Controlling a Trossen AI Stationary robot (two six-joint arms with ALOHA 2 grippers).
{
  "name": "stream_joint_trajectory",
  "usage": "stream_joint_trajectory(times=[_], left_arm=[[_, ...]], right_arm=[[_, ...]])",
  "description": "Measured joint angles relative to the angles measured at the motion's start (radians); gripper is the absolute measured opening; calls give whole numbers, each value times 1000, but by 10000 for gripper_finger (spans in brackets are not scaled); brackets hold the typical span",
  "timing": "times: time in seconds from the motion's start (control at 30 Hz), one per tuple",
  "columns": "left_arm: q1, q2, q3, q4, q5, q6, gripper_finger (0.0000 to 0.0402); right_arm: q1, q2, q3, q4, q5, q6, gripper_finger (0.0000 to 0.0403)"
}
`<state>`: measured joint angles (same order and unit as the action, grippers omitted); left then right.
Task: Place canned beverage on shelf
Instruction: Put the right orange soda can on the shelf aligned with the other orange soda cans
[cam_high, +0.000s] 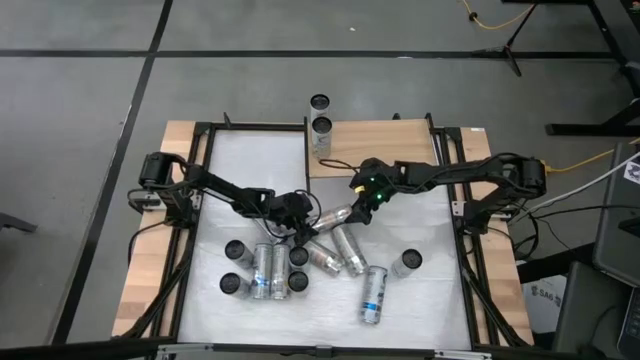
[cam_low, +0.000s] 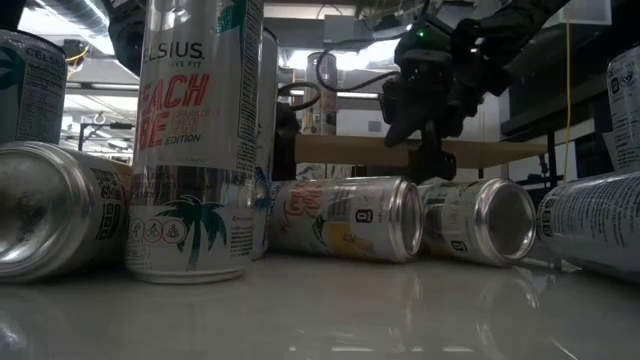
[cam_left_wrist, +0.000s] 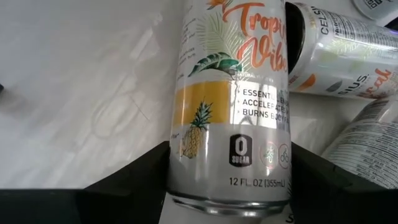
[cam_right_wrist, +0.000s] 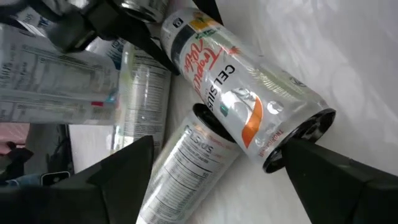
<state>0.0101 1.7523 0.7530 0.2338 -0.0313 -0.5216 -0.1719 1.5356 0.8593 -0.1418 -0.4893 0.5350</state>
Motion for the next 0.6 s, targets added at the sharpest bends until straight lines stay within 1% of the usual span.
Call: stream_joint_trajectory(times=[0.3, 0.4, 0.47, 0.6], left_arm=[[0, -1, 0, -7, 5, 9, 247], [0, 0, 0, -2, 7, 13, 247], [0, 2, 1, 6, -2, 21, 247], [1, 3, 2, 9, -17, 24, 247]], right_arm=[[0, -5, 78, -16, -19, 8, 340], [0, -5, 114, 13, -28, 10, 340], [2, -5, 138, 35, -29, 7, 340], [2, 0, 177, 26, -31, 10, 340]])
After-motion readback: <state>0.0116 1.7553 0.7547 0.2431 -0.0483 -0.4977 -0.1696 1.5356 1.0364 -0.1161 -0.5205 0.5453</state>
